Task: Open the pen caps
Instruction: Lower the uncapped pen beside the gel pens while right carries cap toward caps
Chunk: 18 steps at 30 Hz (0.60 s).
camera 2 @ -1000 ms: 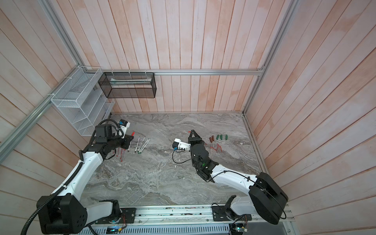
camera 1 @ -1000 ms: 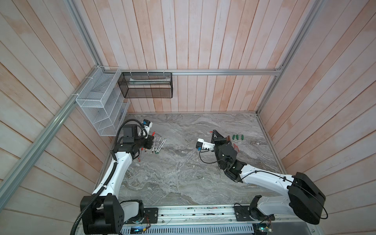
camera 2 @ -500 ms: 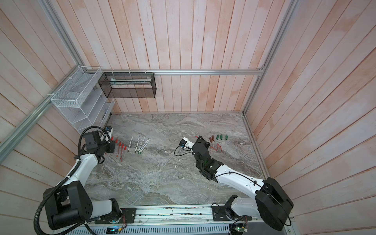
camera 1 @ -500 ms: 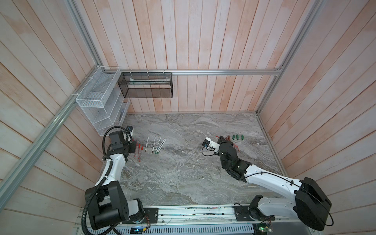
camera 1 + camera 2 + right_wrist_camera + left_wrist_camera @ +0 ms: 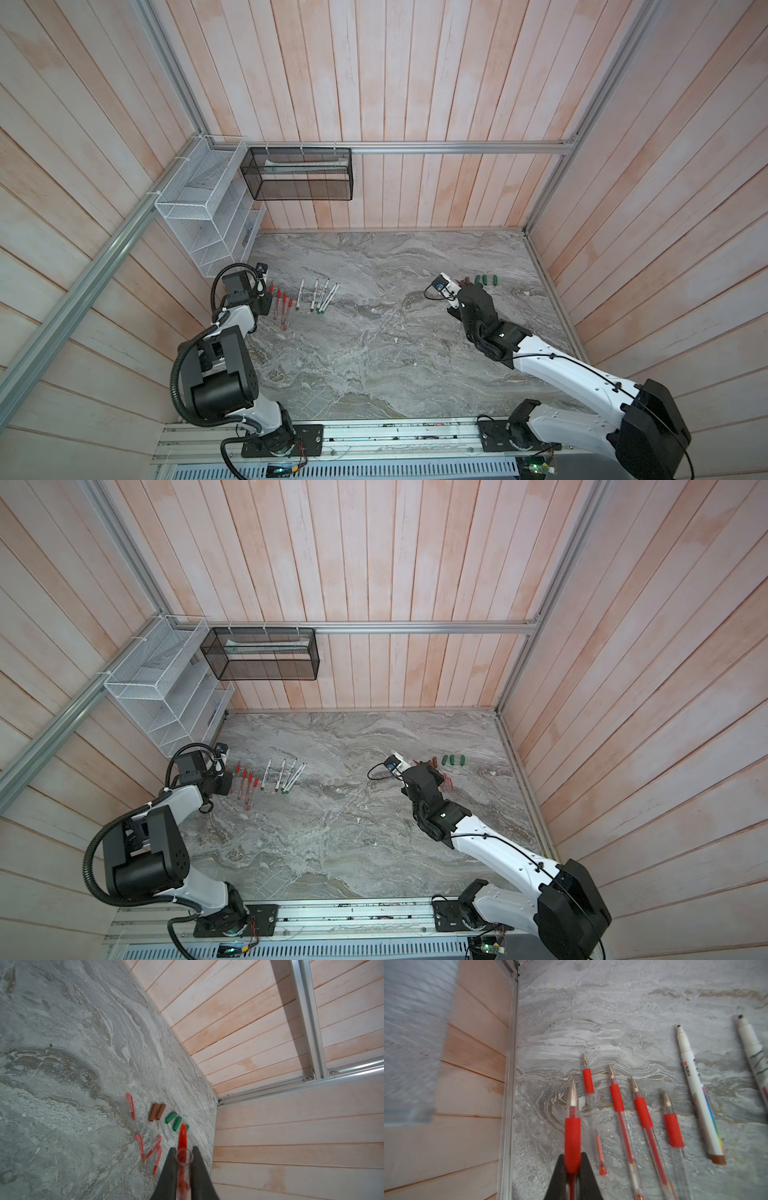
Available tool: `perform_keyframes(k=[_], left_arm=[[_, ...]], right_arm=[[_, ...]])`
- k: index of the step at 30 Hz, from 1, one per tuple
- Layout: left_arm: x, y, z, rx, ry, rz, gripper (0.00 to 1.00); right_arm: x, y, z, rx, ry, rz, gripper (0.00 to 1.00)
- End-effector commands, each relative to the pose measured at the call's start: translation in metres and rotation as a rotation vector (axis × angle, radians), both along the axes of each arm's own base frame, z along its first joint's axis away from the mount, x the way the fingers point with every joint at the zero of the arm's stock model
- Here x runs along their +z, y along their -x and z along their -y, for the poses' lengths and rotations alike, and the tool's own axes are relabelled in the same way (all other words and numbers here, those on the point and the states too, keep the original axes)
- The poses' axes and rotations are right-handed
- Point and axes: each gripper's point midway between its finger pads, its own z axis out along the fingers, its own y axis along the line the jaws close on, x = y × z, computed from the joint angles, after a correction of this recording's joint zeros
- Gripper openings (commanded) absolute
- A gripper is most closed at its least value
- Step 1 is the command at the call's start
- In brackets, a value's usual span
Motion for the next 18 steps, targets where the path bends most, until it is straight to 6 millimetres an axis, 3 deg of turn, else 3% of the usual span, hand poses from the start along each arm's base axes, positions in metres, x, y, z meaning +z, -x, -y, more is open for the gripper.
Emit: perform_keyframes(k=[1,8,14,18], left_arm=[[0.008,-0.02,-0.009,0.02,0.003,0.055,0.03],[-0.01,-0.034,-0.017,0.052,0.015,0.064,0.09],[-0.037,-0.036,-0.019,0.093,0.058,0.025,0.1],[-0.048,-0.038,-0.023,0.1,0.048,0.01,0.15]], right_arm=[[0.001,0.006,0.009,-0.016,-0.007,0.015,0.0],[0.004,0.012,0.009,0.012,0.003,0.037,0.0],[0.003,0.012,0.006,0.019,0.018,0.022,0.0],[0.001,0.014,0.002,0.038,0.001,0.0,0.0]])
